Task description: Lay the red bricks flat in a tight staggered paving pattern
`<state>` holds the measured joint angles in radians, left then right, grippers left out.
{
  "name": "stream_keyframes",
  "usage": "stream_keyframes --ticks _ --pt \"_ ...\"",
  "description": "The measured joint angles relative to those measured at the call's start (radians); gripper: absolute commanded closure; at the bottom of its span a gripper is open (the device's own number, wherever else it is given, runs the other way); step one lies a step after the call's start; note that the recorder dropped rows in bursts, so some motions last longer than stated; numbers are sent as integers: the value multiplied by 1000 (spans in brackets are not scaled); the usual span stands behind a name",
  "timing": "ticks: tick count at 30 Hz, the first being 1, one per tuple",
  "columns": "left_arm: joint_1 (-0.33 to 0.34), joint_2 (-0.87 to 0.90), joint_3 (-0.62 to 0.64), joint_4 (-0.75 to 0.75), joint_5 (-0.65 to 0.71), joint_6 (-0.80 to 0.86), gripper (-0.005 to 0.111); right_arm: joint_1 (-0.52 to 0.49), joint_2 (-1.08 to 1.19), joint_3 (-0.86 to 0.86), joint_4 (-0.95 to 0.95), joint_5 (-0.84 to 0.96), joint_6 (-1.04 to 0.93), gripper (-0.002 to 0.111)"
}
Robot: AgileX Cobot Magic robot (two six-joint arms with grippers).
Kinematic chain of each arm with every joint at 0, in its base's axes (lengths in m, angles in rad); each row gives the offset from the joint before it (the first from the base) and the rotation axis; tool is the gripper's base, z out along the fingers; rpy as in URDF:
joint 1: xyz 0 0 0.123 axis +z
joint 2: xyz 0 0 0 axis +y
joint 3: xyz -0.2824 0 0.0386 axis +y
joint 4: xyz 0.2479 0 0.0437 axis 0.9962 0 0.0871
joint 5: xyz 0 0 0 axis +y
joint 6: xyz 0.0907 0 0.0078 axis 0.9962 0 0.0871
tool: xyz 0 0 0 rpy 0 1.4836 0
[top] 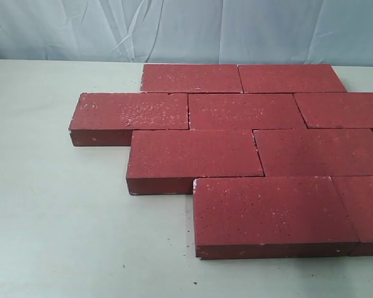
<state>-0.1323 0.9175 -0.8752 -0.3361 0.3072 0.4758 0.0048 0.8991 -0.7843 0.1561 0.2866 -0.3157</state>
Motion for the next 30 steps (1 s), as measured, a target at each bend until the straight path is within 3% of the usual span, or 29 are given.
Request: stream_keyframes --ticks 11,30 --pt "0 -188 135 -31 -12 0 107 0 -201 175 8 -146 0 109" --pt "0 -510 318 -77 -71 -1 107 0 -545 324 9 -253 0 109"
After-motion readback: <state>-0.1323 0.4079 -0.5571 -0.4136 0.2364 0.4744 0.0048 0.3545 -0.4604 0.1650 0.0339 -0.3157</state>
